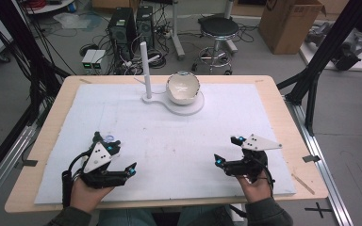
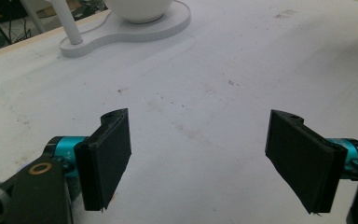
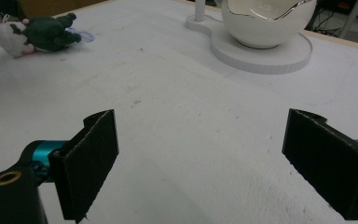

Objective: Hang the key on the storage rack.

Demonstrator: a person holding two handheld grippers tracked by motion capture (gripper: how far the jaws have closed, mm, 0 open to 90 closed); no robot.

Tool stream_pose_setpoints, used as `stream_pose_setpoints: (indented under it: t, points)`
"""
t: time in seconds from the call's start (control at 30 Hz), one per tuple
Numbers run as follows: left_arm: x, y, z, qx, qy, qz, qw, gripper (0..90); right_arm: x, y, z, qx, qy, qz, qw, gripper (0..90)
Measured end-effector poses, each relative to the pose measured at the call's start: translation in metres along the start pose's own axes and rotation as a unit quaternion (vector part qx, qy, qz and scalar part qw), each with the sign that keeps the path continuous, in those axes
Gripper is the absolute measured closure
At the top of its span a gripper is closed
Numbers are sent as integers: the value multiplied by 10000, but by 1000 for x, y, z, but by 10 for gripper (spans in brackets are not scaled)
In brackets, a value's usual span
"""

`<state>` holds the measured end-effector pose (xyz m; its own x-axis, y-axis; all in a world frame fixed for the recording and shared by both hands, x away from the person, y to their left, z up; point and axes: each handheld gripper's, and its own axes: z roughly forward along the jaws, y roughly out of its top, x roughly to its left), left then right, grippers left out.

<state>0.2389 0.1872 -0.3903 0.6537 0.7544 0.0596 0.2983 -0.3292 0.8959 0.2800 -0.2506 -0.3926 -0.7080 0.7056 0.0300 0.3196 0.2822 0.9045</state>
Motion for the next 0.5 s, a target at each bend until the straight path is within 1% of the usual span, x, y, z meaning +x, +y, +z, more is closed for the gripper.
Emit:
stream_pose_setpoints:
  t: [0.2,0.5]
  points:
    - [0,0,1,21,-42,36,10000,227,-2,-2,0,31,21,40,10000,100]
    - [-1,2,-1,-34,-62,28,10000,227,-2,-2,0,31,-3,56,10000,100]
